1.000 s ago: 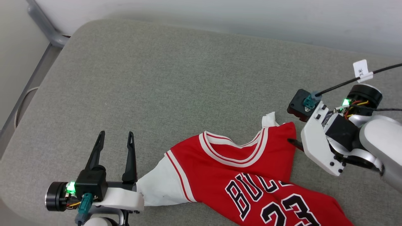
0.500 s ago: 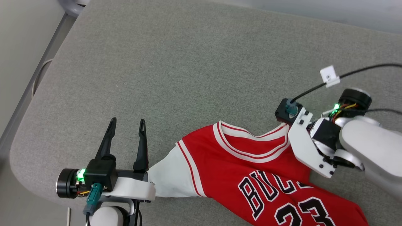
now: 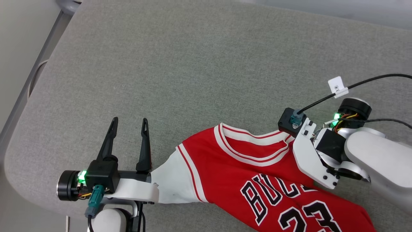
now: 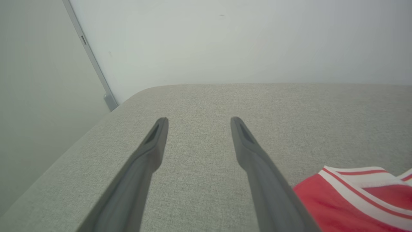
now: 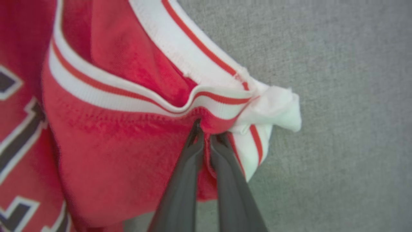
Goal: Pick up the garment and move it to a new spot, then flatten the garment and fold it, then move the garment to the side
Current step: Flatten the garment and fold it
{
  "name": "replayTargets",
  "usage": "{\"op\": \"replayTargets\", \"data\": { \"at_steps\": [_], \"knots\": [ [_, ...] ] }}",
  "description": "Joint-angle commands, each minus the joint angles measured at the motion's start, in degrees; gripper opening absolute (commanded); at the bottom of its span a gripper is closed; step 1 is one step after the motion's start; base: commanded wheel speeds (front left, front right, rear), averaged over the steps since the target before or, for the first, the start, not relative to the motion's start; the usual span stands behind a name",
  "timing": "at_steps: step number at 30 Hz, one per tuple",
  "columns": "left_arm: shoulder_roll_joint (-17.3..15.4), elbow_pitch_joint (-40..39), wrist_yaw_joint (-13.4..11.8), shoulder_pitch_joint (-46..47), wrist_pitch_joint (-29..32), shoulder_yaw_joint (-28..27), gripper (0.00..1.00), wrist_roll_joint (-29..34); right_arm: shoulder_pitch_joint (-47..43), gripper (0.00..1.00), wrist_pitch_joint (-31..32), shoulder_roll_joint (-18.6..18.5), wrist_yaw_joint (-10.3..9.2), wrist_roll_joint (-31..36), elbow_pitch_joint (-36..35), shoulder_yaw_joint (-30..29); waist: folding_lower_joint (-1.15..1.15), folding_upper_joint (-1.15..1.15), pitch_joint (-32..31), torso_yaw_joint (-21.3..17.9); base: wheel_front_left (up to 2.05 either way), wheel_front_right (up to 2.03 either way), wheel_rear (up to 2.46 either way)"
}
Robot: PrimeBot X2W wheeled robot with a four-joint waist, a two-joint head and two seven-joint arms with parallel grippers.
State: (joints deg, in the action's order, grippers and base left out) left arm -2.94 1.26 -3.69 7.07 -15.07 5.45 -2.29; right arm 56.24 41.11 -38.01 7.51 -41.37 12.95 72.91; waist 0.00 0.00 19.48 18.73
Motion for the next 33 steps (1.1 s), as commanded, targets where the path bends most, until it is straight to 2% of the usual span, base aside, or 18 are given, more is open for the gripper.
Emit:
{"op": "replayTargets", "data": {
  "at_steps": [1,4,9,10,14,18,24,25,29,33],
  "knots": [
    [0.03,0.04,0.0,0.04,-0.14,-0.36,1.0,0.26,-0.33,0.0,-3.2,0.69,-0.05,-1.05,1.02,0.81,0.0,0.0,-1.07,-0.91,0.0,0.0,0.0],
    [-0.26,0.06,0.19,-0.96,-0.14,-1.02,1.0,0.65,0.89,0.0,-10.2,0.4,-0.06,-2.06,0.48,0.52,0.0,0.0,-2.99,-2.25,0.0,0.0,0.0],
    [-0.96,-0.36,0.43,-2.74,-0.14,-1.98,1.0,1.08,-0.72,0.0,-19.98,-2.8,-0.06,-4.39,-1.78,0.2,0.0,0.0,-6.37,-5.09,0.0,0.0,0.0],
    [-1.37,-0.62,0.58,-4.14,-0.14,-2.51,1.0,1.21,-3.27,0.0,-24.46,-5.7,-0.07,-5.65,-3.6,-1.9,0.0,0.0,-8.19,-6.88,0.0,0.0,0.0],
    [-1.8,-0.99,0.66,-5.66,-0.14,-3.06,1.0,1.42,-9.21,0.0,-28.77,-10.45,-0.07,-7.43,-5.63,-7.56,0.0,0.0,-10.08,-9.12,0.0,0.0,0.0],
    [-2.19,-1.29,0.81,-6.76,-0.14,-3.61,1.0,1.3,-17.58,0.0,-32.14,-15.04,-0.07,-9.31,-5.99,-16.56,0.0,0.0,-11.1,-11.03,0.0,0.0,0.0],
    [-2.22,-1.61,1.07,-7.65,-0.14,-3.93,1.0,1.28,-31.09,0.0,-34.18,-19.44,-0.06,-10.35,-2.69,-30.95,0.0,0.0,-11.52,-12.72,0.0,0.0,0.0],
    [-2.22,-1.61,1.07,-7.65,-0.14,-3.93,1.0,1.28,-31.09,0.0,-34.18,-19.44,-0.06,-10.35,-2.69,-30.95,0.0,0.0,-11.52,-12.72,0.0,0.0,0.0],
    [-2.1,-1.83,1.16,-7.47,-0.14,-3.82,1.0,1.39,-37.83,0.0,-32.65,-19.23,-0.06,-9.08,-0.84,-39.37,0.0,0.0,-11.23,-13.07,0.0,0.0,0.0],
    [-1.86,-1.81,1.57,-6.34,-0.14,-3.15,1.0,1.49,-40.62,0.0,-28.7,-17.05,-0.05,-5.61,-1.11,-45.92,0.0,0.0,-10.41,-12.41,0.0,0.0,0.0]
  ]
}}
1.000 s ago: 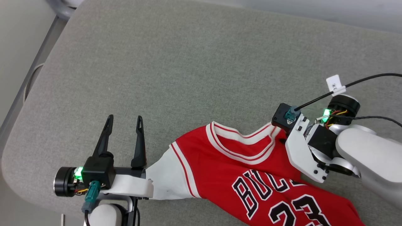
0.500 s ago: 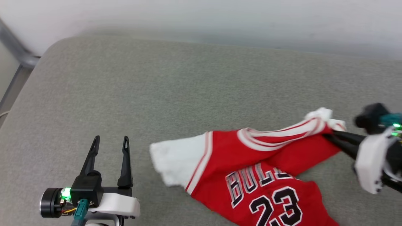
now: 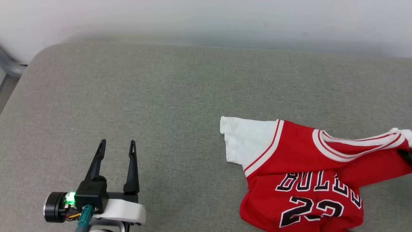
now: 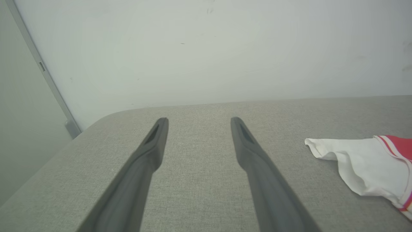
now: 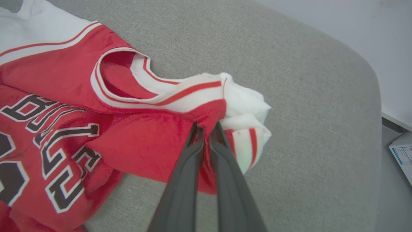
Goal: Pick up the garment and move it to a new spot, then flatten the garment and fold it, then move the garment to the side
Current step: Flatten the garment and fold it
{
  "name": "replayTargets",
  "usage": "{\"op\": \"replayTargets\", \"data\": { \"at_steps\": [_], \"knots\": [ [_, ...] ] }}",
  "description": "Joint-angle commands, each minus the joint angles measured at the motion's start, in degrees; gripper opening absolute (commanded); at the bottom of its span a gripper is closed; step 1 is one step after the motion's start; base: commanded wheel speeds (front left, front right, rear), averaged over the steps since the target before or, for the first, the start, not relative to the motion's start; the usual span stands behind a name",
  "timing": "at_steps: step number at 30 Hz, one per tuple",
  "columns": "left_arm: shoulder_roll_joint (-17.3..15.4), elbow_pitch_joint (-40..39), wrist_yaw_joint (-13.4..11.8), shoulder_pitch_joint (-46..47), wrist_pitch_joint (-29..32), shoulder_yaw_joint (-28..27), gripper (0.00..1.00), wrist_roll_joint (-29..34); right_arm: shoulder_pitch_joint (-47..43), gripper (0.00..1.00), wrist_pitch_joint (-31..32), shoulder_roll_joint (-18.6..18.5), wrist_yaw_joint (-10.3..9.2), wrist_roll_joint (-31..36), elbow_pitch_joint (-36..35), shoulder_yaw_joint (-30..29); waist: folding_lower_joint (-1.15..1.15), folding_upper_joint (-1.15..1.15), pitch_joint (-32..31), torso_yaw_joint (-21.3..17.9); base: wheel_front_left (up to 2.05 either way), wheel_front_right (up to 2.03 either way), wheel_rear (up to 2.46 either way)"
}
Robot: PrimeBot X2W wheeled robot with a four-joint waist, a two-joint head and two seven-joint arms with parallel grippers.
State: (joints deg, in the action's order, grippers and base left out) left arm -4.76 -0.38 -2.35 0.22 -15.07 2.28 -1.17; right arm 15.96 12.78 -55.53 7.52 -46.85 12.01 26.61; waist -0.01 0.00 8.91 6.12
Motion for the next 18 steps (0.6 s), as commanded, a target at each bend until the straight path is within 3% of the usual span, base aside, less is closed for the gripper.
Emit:
{"op": "replayTargets", "data": {
  "at_steps": [1,4,9,18],
  "knots": [
    [0.07,-0.15,0.2,0.76,-0.14,0.2,1.0,0.34,-0.35,0.0,1.04,1.06,-0.06,0.8,-0.46,-0.82,0.01,0.0,0.47,0.52,0.0,0.0,0.0],
    [0.35,-0.1,0.32,1.46,-0.14,0.52,1.0,0.09,1.28,0.0,5.52,3.04,-0.06,3.3,-1.69,-3.36,0.01,0.0,1.66,1.74,0.0,0.0,0.0],
    [0.82,0.04,0.09,3.1,-0.14,1.24,1.0,-0.37,8.41,0.0,13.26,6.05,-0.06,8.66,-2.88,-2.15,0.01,0.0,4.65,4.67,0.0,0.0,0.0],
    [1.58,0.32,-0.28,6.5,-0.14,3.21,1.0,-1.53,27.88,0.0,21.12,10.87,-0.07,11.97,4.56,7.69,0.01,0.0,11.43,10.45,0.0,0.0,0.0]
  ]
}}
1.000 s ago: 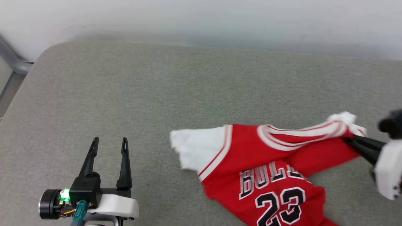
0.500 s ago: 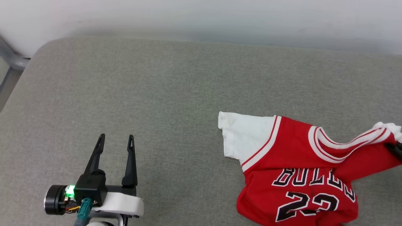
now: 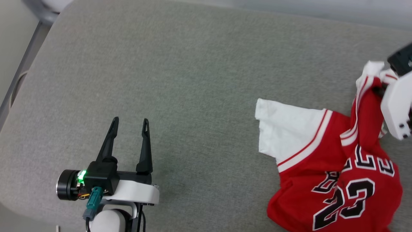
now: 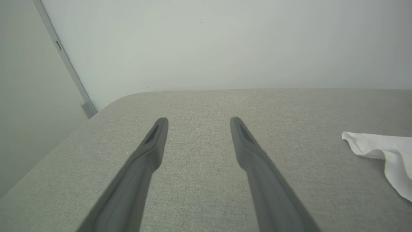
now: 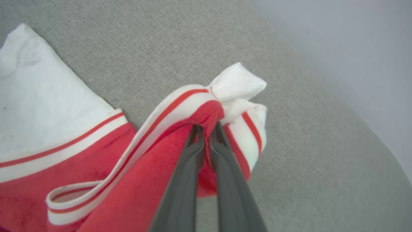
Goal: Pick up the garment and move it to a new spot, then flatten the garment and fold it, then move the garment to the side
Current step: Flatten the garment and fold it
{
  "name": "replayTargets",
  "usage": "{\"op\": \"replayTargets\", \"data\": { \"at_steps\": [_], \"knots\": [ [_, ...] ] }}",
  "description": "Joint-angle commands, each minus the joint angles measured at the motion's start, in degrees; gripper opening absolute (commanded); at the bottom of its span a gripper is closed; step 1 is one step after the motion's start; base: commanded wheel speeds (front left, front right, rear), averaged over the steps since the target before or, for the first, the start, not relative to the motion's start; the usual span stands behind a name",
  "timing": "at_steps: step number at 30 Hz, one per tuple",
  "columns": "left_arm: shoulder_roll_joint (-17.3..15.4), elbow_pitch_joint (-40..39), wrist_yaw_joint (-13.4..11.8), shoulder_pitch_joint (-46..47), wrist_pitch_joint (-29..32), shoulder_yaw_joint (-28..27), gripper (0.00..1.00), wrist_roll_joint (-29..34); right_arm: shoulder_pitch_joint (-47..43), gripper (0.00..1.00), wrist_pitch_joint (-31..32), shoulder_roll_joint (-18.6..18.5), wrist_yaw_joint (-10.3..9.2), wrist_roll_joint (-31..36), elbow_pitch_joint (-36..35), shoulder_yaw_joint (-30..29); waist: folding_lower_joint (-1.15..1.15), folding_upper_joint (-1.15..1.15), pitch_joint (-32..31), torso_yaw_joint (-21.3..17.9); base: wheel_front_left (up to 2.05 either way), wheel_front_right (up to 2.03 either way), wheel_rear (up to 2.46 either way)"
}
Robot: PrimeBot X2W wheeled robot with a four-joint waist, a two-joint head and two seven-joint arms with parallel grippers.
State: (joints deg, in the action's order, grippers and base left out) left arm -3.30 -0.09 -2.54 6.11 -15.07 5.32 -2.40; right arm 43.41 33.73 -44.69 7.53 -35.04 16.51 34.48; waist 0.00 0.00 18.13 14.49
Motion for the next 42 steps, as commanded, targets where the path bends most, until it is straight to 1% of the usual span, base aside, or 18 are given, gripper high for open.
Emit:
{"op": "replayTargets", "data": {
  "at_steps": [1,5,8,13,15,18,20,21,22,23,27,30,32,34,36,38,40,42],
  "knots": [
    [0.18,0.03,-0.18,0.92,-0.14,0.35,1.0,-0.4,2.57,0.0,0.44,1.01,-0.08,0.28,1.14,1.3,0.0,0.0,2.9,2.61,0.0,0.0,0.0],
    [0.33,0.09,-0.66,2.3,-0.14,1.35,1.0,-0.82,10.21,0.0,1.46,4.52,-0.08,0.33,6.6,7.2,0.0,0.0,5.25,4.45,0.0,0.0,0.0],
    [0.38,0.08,-1.0,3.22,-0.14,2.27,1.0,-1.31,14.66,0.0,1.81,6.79,-0.08,0.22,9.87,12.99,0.0,0.0,6.58,5.68,0.0,0.0,0.0],
    [0.41,0.21,-1.68,4.2,-0.14,3.11,1.0,-2.36,18.48,0.0,1.58,9.75,-0.05,-2.86,14.55,21.4,0.0,0.0,7.6,6.91,0.0,0.0,0.0],
    [0.4,0.13,-1.98,4.3,-0.14,3.28,1.0,-2.61,19.14,0.0,1.3,10.46,-0.04,-4.57,15.94,24.07,0.0,0.0,7.62,7.09,0.0,0.0,0.0],
    [0.42,0.18,-2.34,4.07,-0.14,3.19,1.0,-2.71,19.44,0.0,1.13,10.5,0.09,-7.2,17.54,27.44,0.0,0.0,7.36,6.93,0.0,0.0,0.0],
    [0.42,0.39,-2.49,3.9,-0.14,2.96,1.0,-2.68,19.93,0.0,-1.06,10.06,0.1,-8.15,17.83,29.06,0.0,0.0,6.95,6.55,0.0,0.0,0.0],
    [0.43,0.45,-2.48,3.91,-0.14,3.0,1.0,-2.64,20.18,0.53,-2.57,9.92,0.1,-8.92,17.68,29.47,0.0,0.0,6.68,6.38,0.0,0.0,0.0],
    [0.42,0.49,-2.46,3.93,-0.14,2.9,1.0,-2.49,20.26,1.0,-4.61,9.82,0.1,-9.74,17.43,29.43,0.0,0.0,6.22,6.14,0.0,0.0,0.0],
    [0.39,0.53,-2.39,3.84,-0.14,2.63,1.0,-2.29,20.22,1.0,-6.58,9.67,0.08,-10.44,16.96,29.58,0.0,0.0,5.72,5.82,0.0,0.0,0.0],
    [0.4,0.54,-1.91,2.62,-0.14,1.58,1.0,-1.23,19.52,1.0,-16.14,7.09,-0.09,-12.01,14.41,29.53,0.0,0.0,3.21,4.07,0.0,0.0,0.0],
    [0.2,0.44,-1.46,1.78,-0.14,0.41,1.0,-0.61,17.18,1.0,-23.42,5.89,-0.08,-12.57,11.99,28.53,0.0,0.0,1.14,2.31,0.0,0.0,0.0],
    [0.1,0.24,-1.16,0.92,-0.14,-0.02,1.0,-0.11,15.46,1.0,-28.7,4.92,-0.08,-12.05,10.78,26.55,0.0,0.0,-0.21,1.1,0.0,0.0,0.0],
    [-0.17,0.07,-1.04,0.23,-0.14,-0.66,1.0,0.27,12.9,1.0,-34.77,4.12,-0.09,-11.29,10.53,23.21,0.0,0.0,-1.52,-0.12,0.0,0.0,0.0],
    [-0.41,-0.06,-0.89,-0.59,-0.14,-1.22,1.0,0.43,9.36,1.0,-39.83,4.5,-0.08,-10.2,10.98,19.89,0.0,0.0,-2.92,-1.43,0.0,0.0,0.0],
    [-0.57,-0.09,-0.58,-1.47,-0.14,-1.52,1.0,0.71,5.96,1.0,-44.82,5.09,-0.08,-8.54,11.89,15.16,0.0,0.0,-4.25,-2.55,0.0,0.0,0.0],
    [-0.9,-0.03,-0.46,-2.29,-0.14,-1.97,1.0,0.72,1.71,1.0,-47.37,6.5,-0.07,-6.06,12.39,9.95,0.0,0.0,-5.53,-3.74,0.0,0.0,0.0],
    [-1.0,-0.27,-0.39,-3.08,-0.14,-2.31,1.0,0.99,-2.83,1.0,-48.57,8.41,-0.07,-2.97,12.15,3.23,0.0,0.0,-6.59,-4.83,0.0,0.0,0.0]
  ]
}}
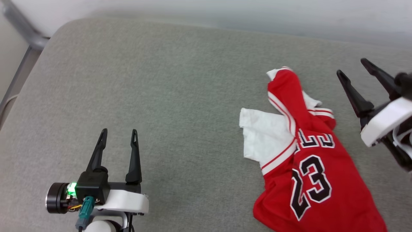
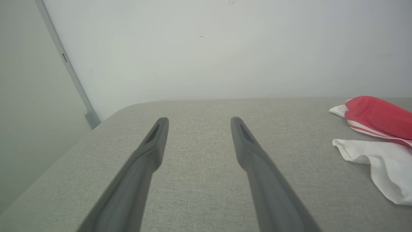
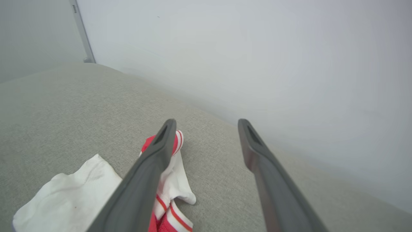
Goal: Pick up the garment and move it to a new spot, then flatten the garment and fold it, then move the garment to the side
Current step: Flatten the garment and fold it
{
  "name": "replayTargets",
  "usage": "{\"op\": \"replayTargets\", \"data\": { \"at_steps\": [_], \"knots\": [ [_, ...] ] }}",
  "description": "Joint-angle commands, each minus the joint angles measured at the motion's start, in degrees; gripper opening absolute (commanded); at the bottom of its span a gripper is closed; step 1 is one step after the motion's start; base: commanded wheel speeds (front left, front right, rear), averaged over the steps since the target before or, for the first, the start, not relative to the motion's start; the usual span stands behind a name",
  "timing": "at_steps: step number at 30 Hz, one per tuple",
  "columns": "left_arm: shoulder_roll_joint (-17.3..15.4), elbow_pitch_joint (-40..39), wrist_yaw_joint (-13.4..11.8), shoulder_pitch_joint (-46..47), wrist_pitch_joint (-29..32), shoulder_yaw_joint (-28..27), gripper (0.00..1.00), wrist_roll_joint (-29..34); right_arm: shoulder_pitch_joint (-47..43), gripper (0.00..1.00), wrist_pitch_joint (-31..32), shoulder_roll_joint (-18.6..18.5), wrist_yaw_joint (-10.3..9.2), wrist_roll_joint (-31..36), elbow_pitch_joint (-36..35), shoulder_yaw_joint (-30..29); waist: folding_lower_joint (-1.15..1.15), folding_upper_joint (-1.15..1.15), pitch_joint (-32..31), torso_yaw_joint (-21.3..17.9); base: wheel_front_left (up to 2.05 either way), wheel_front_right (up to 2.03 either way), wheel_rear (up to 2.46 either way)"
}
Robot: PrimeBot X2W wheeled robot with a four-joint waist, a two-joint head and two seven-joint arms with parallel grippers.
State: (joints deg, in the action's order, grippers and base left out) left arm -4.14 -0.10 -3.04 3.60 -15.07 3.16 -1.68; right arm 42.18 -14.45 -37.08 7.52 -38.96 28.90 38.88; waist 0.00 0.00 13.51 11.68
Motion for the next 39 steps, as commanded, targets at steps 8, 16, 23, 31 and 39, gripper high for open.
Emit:
{"op": "replayTargets", "data": {
  "at_steps": [8,16,23,31,39],
  "knots": [
    [-2.2,-0.23,2.55,0.61,-0.14,-1.39,1.0,-0.38,-23.4,1.0,-0.74,13.36,-0.06,17.08,-13.31,-29.57,0.0,0.0,-4.3,-4.86,0.0,0.0,0.0],
    [-6.71,4.08,9.05,10.21,-0.15,0.73,1.0,-3.12,-34.38,1.0,-0.34,21.97,-0.06,24.68,-23.21,-38.04,0.0,0.0,-4.77,-7.39,0.0,0.0,0.0],
    [-14.39,10.74,10.41,24.62,12.82,15.73,1.0,-15.37,-36.26,1.0,0.07,24.82,-0.06,26.31,-26.37,-39.07,0.0,0.0,-4.05,-11.05,0.0,0.0,0.0],
    [-22.61,11.98,10.45,39.59,36.02,34.14,1.0,-35.31,-34.6,1.0,-0.11,25.82,-0.06,27.56,-26.81,-38.91,0.0,0.0,-0.89,-14.69,0.0,0.0,0.0],
    [-24.23,17.39,10.46,51.83,50.32,48.51,1.0,-43.78,-31.69,1.0,-0.54,26.7,-0.06,28.51,-26.93,-38.12,0.0,0.0,3.47,-18.37,0.0,0.0,0.0]
  ]
}}
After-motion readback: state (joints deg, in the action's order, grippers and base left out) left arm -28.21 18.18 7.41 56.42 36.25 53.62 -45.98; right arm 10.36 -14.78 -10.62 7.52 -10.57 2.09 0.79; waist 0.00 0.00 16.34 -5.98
